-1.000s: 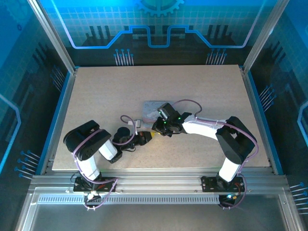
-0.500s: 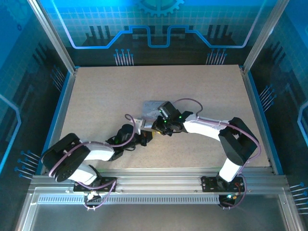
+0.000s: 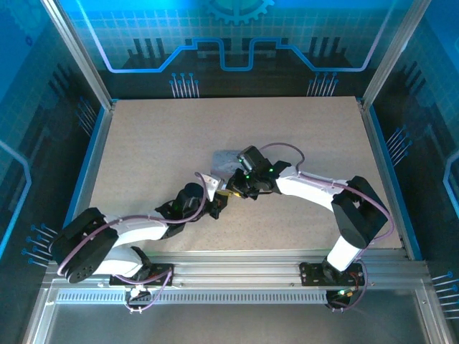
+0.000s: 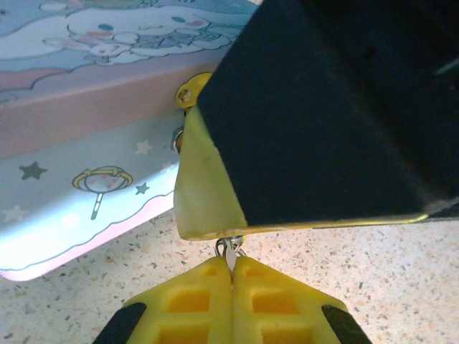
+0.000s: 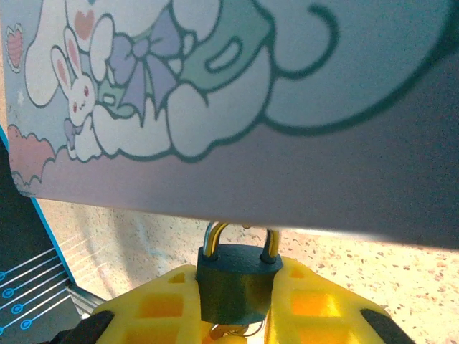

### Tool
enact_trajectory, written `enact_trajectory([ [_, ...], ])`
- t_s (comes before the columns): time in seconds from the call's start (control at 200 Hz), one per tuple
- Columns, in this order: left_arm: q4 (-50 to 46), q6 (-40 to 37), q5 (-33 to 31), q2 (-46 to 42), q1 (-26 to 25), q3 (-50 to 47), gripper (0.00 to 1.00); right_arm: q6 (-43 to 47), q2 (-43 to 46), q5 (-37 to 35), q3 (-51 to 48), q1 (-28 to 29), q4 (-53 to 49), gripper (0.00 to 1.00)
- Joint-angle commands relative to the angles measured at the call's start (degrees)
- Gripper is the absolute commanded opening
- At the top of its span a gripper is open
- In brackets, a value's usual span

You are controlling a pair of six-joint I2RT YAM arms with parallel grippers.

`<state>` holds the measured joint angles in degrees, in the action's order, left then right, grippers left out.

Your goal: Unlock the padlock with the key

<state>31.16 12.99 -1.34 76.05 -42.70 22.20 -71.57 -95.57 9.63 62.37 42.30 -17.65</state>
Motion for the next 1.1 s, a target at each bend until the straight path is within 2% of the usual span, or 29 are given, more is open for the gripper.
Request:
enact_trajectory([
  [0.0,-1.58,-8.14,-2.56,-1.54,-2.08,0.99,0.00,0.64,0.82,3.34,2.80,-0.38,-0.01,0.04],
  [0.615,0.95,-21.30,-14.09,-0.06,-8.13,-0.50,0.00,1.41,0.03,4.80,3.64,-0.57,-1.51,0.04],
  [0.93,1.84,-32.48,-25.48,2.86,-14.82,-0.59,0.00,2.69,-1.26,5.28,4.64,-0.64,-3.51,0.02],
  [1.096,2.12,-34.78,-27.53,6.05,-16.74,1.05,0.00,3.76,-2.49,6.00,5.70,-0.65,-4.74,0.02],
])
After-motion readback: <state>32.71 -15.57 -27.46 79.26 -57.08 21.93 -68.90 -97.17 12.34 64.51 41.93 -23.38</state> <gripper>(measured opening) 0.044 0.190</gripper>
